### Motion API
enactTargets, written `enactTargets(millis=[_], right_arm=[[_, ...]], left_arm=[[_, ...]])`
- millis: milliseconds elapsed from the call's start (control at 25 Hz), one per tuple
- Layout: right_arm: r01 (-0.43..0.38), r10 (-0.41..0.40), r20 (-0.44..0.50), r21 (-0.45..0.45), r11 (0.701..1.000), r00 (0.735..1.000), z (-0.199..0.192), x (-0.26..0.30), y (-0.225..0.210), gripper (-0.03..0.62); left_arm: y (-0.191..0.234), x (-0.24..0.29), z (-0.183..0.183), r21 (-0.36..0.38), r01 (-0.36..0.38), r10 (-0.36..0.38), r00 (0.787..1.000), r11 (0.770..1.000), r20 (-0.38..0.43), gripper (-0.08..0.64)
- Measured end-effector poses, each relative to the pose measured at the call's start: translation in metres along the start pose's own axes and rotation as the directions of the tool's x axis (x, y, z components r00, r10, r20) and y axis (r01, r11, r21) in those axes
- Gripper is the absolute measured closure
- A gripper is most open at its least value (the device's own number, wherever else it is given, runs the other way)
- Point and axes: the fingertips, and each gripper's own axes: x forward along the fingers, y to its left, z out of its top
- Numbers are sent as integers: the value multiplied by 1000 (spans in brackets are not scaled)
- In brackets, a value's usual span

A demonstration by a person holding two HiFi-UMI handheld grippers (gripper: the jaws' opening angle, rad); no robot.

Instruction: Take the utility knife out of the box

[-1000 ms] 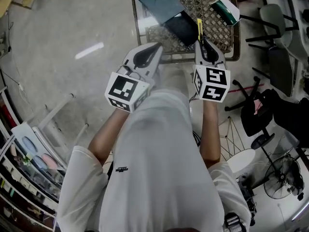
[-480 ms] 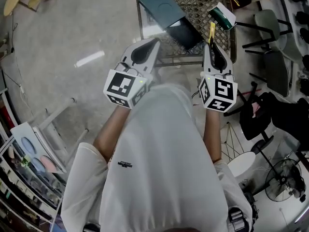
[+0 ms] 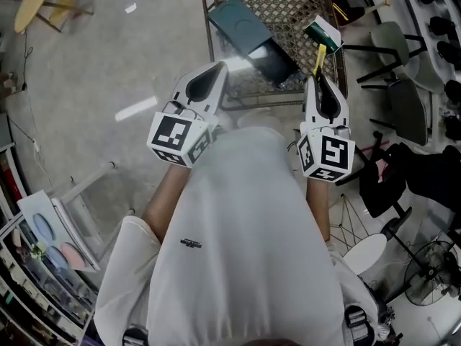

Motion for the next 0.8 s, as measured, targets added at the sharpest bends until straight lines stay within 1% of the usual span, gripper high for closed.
enactTargets(millis=[280, 480, 800], right_arm=[[8, -8, 61, 2, 1000, 998, 7, -17, 7, 538], [27, -29, 75, 39, 999, 997, 3, -23, 2, 538], [31, -34, 94, 35, 999, 995, 2, -31, 8, 538]], left_arm=[[-4, -18, 12, 31, -7, 6, 999, 999, 35, 560], [-5, -23, 12, 36, -11, 10, 999, 999, 37, 560], [-5, -32, 7, 44, -12, 10, 1000, 999, 29, 560]])
